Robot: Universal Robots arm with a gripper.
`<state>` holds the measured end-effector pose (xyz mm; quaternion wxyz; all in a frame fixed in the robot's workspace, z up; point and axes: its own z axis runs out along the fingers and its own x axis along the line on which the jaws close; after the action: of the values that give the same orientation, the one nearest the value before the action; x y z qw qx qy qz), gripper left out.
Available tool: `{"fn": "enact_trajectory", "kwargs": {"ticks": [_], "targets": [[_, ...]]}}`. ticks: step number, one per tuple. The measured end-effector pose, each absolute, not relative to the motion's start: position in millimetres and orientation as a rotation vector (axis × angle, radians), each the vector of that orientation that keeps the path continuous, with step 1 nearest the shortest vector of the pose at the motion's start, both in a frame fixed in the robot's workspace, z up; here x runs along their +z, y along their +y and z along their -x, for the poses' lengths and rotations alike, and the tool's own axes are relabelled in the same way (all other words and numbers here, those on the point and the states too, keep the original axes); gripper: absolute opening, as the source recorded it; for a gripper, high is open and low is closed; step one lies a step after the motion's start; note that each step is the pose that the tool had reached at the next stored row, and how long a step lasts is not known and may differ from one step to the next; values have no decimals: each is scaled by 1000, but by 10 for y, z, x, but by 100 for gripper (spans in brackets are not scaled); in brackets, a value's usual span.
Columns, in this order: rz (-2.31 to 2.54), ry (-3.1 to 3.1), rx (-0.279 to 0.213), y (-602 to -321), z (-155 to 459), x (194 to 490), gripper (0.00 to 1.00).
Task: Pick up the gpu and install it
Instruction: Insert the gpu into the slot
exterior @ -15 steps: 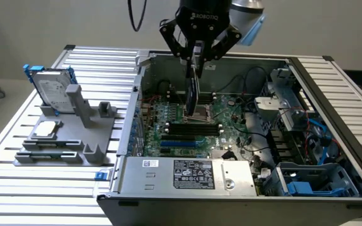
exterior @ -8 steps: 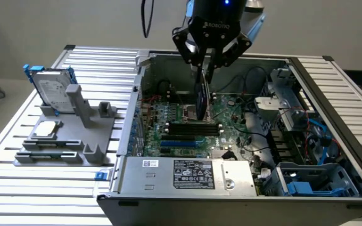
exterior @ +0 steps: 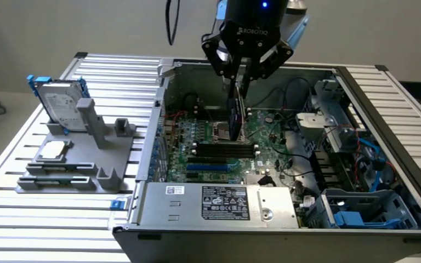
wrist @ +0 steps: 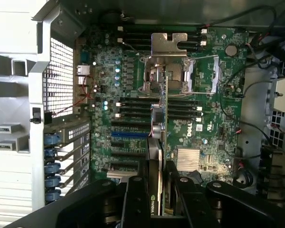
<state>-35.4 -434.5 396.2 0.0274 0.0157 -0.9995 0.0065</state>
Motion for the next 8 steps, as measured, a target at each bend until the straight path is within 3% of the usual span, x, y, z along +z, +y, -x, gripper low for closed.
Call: {"fn": "enact_trajectory", "kwargs": {"ticks": [8], "targets": [[-49, -3086, 20, -4345, 354, 3961, 26]]}}
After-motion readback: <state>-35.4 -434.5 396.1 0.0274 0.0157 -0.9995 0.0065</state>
